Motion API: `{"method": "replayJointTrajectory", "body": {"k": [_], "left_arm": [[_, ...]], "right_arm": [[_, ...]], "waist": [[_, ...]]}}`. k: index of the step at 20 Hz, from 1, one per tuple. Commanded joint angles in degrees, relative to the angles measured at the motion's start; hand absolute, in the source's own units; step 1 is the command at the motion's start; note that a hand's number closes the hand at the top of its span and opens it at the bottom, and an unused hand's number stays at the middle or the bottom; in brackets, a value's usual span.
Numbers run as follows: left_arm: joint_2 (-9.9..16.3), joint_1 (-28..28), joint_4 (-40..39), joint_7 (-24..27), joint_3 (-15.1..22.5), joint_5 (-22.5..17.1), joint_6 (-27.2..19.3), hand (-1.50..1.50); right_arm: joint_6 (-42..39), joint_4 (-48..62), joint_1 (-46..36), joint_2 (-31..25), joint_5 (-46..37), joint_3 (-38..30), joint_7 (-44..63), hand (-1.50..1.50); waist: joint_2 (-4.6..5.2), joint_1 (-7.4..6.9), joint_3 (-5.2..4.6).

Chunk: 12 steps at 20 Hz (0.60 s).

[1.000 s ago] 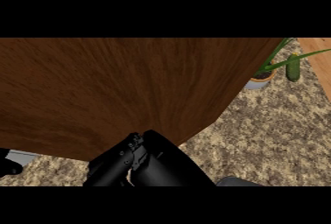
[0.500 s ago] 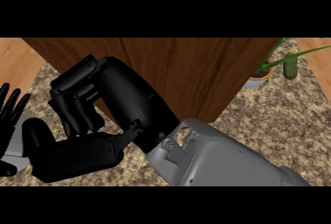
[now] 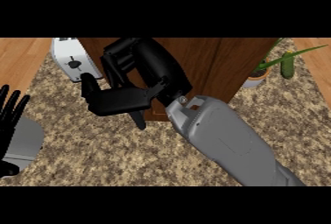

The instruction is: Pick up the wine, place it into the cabinet and close the cabinet

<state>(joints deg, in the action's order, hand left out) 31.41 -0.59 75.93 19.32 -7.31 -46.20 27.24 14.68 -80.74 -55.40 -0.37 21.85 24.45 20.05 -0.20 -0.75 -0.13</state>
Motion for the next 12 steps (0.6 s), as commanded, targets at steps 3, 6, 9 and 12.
{"method": "replayJointTrajectory", "body": {"k": [3, 6, 9, 12], "left_arm": [[0.6, -1.7, -0.5, -2.7, -1.7, -1.1, 0.9, -1.50], [1.2, -1.1, -3.2, -1.1, -2.6, -0.4, 3.8, -1.50], [0.4, -1.8, -2.0, -1.5, -2.2, -0.4, 2.4, -1.50], [-0.8, -1.3, -0.5, -2.1, -1.0, 0.0, 1.6, -1.50]], "right_arm": [[-7.5, 8.9, 0.3, -2.8, -0.7, -5.7, -5.6, 1.50], [-7.3, 11.1, 1.6, -2.3, -2.3, -5.4, -8.2, 1.50], [-10.9, 14.8, -2.7, -5.3, -1.1, -8.7, -7.5, 1.50], [-9.7, 15.8, 0.6, -3.9, -3.9, -6.8, -12.0, 1.50]], "waist": [[0.36, 0.20, 0.12], [0.43, 0.25, 0.09], [0.56, -0.24, 0.09], [0.52, -0.19, 0.11]]}}
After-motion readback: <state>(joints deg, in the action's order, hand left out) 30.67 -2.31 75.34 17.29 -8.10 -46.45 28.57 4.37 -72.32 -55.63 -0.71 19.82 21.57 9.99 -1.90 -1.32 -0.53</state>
